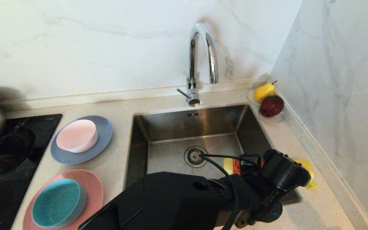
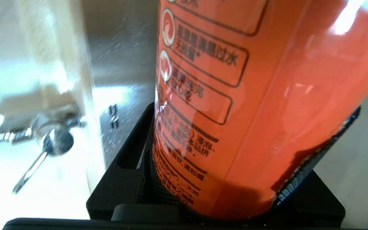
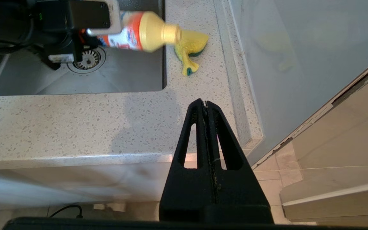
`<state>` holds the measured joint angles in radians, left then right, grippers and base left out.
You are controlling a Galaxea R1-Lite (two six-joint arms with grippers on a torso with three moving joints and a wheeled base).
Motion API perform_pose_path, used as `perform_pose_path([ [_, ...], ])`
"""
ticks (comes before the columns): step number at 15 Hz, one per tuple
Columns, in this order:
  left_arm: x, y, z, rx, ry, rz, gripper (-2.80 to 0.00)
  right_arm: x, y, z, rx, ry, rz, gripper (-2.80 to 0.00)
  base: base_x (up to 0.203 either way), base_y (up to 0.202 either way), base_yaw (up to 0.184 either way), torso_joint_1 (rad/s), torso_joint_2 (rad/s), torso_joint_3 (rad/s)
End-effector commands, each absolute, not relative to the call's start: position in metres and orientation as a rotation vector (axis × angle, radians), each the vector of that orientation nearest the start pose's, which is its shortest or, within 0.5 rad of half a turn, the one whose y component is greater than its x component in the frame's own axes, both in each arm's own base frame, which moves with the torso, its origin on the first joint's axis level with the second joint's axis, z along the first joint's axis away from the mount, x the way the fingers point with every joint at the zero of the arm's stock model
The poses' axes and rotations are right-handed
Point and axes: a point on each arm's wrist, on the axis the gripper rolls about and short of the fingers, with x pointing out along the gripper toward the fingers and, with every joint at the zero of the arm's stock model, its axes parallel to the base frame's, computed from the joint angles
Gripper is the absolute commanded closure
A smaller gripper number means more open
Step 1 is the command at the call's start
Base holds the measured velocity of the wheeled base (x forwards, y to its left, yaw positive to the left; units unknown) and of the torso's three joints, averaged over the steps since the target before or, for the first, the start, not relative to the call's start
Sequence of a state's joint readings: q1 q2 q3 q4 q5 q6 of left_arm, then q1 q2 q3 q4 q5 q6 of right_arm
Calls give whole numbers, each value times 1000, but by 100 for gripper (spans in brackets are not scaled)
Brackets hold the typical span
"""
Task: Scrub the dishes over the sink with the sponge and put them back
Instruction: Squeeze it onto the sponge
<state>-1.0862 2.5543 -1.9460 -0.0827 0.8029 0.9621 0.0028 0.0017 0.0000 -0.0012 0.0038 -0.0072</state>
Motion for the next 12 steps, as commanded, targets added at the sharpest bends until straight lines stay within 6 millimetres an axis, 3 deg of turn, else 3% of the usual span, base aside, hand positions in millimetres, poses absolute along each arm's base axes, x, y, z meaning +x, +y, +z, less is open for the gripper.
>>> perform_pose_path([
  [1,262,-451,73,1380,168,-380,0,-23,0,76,-8,0,8,0,0,0,0,0,0,0],
  [6,267,-452,61,1375,172,-362,0,-23,0,76,-8,0,8,0,0,0,0,0,0,0],
  [12,272,-451,60,1372,169,-312,0,-23,0,76,-8,0,8,0,0,0,0,0,0,0],
])
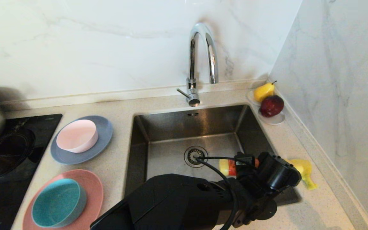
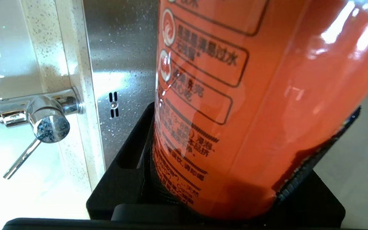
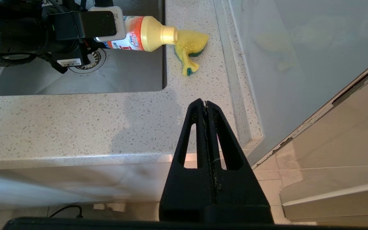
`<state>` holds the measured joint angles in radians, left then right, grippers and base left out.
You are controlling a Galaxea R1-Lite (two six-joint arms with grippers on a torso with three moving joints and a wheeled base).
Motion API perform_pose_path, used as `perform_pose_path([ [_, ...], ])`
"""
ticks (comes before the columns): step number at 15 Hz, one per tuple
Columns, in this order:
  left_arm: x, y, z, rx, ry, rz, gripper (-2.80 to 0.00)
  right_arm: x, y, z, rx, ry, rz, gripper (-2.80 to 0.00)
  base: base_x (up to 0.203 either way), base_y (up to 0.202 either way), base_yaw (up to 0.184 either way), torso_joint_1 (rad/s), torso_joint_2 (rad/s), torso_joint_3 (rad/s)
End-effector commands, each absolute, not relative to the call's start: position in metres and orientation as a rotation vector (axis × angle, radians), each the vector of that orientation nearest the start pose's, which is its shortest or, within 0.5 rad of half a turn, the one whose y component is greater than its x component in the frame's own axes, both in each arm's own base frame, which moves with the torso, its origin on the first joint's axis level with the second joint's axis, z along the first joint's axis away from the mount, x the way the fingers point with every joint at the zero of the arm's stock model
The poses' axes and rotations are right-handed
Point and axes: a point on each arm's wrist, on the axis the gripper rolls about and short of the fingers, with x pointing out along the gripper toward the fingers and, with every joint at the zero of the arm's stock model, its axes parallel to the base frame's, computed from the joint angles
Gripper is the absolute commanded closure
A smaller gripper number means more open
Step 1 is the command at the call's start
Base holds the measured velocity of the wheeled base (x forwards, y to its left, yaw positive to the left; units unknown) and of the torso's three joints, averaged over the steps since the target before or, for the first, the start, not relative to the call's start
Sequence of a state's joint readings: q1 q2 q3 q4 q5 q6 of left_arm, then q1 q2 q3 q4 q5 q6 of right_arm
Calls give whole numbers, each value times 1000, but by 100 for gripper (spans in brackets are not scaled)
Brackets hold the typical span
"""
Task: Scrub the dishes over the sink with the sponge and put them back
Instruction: Squeeze it onto the sponge
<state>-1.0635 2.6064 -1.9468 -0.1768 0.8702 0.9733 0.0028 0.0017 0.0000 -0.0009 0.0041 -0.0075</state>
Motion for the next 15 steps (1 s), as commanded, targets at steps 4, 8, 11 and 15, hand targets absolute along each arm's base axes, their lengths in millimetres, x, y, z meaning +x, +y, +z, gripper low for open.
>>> perform_pose_path([
  [4,274,-451,66,1407,141,-304,0,-23,0,76,-8,0,8,0,0,0,0,0,0,0],
  [8,275,-452,66,1405,126,-297,0,-23,0,76,-8,0,8,0,0,0,0,0,0,0],
  [11,275,-453,67,1394,116,-294,0,-23,0,76,-8,0,8,0,0,0,0,0,0,0],
  [15,275,-454,68,1395,113,-294,0,-23,0,76,-8,0,8,0,0,0,0,0,0,0],
])
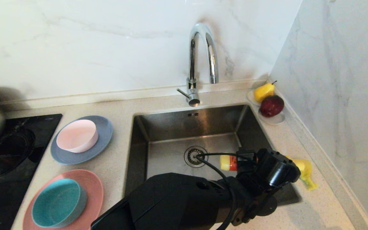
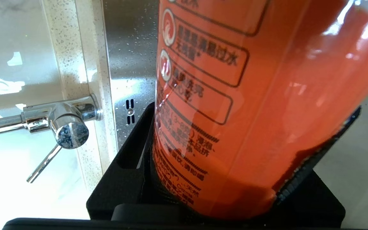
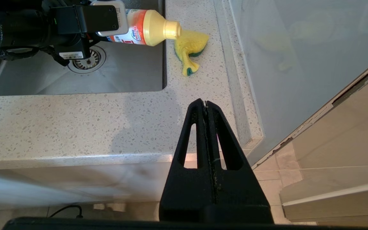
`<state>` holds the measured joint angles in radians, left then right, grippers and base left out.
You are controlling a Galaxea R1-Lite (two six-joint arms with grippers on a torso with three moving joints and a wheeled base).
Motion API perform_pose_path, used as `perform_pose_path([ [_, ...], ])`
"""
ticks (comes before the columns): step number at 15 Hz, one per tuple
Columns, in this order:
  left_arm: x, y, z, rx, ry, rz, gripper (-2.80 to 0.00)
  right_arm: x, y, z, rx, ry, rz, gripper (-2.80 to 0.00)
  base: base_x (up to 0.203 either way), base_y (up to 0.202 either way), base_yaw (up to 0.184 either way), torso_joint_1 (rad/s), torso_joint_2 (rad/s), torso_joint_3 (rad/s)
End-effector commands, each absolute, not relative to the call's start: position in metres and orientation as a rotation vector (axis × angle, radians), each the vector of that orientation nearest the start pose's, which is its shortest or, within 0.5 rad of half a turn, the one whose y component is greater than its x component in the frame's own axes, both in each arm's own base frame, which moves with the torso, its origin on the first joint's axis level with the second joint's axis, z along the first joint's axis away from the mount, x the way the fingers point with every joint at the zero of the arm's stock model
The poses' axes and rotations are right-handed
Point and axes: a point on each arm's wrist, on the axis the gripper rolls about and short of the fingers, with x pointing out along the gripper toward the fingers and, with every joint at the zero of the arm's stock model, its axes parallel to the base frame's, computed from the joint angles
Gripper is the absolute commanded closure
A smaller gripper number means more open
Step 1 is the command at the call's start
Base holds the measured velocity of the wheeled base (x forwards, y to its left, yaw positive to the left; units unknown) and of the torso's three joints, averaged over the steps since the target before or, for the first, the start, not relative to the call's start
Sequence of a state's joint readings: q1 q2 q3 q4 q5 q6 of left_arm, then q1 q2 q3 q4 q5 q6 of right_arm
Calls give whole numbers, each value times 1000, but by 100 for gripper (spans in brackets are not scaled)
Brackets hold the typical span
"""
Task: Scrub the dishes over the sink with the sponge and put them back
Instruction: Squeeze it onto the sponge, then place the dish soap on the table
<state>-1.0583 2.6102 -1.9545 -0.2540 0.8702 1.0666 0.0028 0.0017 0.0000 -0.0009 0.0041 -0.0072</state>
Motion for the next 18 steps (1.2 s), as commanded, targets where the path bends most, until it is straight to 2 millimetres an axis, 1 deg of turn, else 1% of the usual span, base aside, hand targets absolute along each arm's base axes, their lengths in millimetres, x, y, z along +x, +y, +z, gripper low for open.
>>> perform_pose_path([
  [1,275,-453,71,1384,109,-291,0,-23,0,76,-8,0,8,0,0,0,0,0,0,0],
  [3,275,-453,84,1337,79,-276,0,-23,0,76,-8,0,8,0,0,0,0,0,0,0],
  [4,274,-452,96,1307,59,-264,0,-23,0,76,-8,0,8,0,0,0,0,0,0,0],
  [6,271,-447,127,1235,23,-244,0,-23,0,76,-8,0,8,0,0,0,0,0,0,0],
  [8,265,-438,164,1124,-11,-226,0,-23,0,76,-8,0,8,0,0,0,0,0,0,0],
  [9,263,-433,179,1077,-25,-220,0,-23,0,76,-8,0,8,0,0,0,0,0,0,0],
  [11,254,-418,224,966,-69,-200,0,-23,0,76,-8,0,8,0,0,0,0,0,0,0],
  [13,244,-402,262,842,-120,-215,0,-23,0,76,-8,0,8,0,0,0,0,0,0,0],
  [15,235,-387,292,719,-175,-262,0,-23,0,76,-8,0,8,0,0,0,0,0,0,0],
  [18,221,-366,329,552,-238,-318,0,-23,0,76,-8,0,8,0,0,0,0,0,0,0],
])
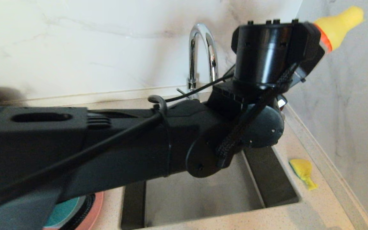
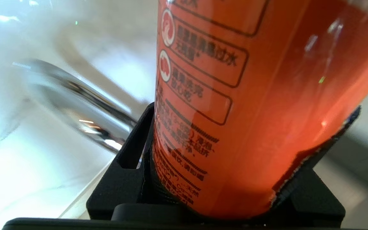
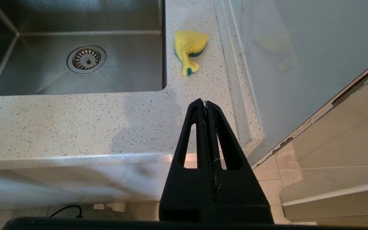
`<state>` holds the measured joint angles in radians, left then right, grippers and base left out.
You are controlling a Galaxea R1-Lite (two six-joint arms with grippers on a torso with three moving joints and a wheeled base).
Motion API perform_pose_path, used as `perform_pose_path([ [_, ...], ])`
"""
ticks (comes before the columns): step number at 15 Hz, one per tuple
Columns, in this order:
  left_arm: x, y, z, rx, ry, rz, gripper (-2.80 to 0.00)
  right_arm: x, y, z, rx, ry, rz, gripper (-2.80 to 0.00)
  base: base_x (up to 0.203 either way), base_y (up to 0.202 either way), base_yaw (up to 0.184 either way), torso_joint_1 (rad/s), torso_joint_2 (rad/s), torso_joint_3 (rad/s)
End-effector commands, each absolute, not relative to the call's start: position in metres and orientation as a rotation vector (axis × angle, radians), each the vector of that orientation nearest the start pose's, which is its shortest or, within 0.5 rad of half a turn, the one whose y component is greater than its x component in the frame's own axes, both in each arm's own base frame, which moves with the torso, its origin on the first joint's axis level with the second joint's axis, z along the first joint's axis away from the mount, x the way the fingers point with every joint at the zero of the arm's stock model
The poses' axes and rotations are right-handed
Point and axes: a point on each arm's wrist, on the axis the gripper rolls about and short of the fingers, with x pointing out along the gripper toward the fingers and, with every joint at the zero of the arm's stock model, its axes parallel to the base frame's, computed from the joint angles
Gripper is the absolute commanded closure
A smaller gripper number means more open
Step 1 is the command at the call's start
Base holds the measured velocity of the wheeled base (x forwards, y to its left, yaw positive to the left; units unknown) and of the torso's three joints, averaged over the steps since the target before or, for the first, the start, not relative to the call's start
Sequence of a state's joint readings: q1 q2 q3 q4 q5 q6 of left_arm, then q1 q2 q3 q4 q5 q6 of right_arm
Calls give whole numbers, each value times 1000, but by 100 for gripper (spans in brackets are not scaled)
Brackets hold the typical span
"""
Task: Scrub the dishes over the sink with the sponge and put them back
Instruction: Place the dish soap on the table
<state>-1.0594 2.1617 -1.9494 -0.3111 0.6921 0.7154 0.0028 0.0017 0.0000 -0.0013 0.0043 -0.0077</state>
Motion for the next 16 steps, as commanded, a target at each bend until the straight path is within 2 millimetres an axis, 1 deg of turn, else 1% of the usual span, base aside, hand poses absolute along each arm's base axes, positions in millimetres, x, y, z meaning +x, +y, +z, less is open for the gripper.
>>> perform_pose_path([
  [1,216,-357,342,502,-258,-332,0,-23,0,76,-8,0,8,0,0,0,0,0,0,0],
  [4,198,-325,380,351,-291,-365,0,-23,0,76,-8,0,8,0,0,0,0,0,0,0],
  [6,189,-297,401,250,-269,-369,0,-23,0,76,-8,0,8,0,0,0,0,0,0,0],
  [8,185,-259,420,151,-234,-355,0,-23,0,76,-8,0,8,0,0,0,0,0,0,0],
  [10,191,-217,435,51,-215,-298,0,-23,0,76,-8,0,8,0,0,0,0,0,0,0],
  [12,202,-176,443,-13,-206,-187,0,-23,0,76,-8,0,8,0,0,0,0,0,0,0],
  [13,210,-156,443,-26,-195,-120,0,-23,0,76,-8,0,8,0,0,0,0,0,0,0],
  [14,219,-136,440,-37,-178,-54,0,-23,0,76,-8,0,8,0,0,0,0,0,0,0],
  [16,237,-96,427,-73,-130,43,0,-23,0,76,-8,0,8,0,0,0,0,0,0,0],
])
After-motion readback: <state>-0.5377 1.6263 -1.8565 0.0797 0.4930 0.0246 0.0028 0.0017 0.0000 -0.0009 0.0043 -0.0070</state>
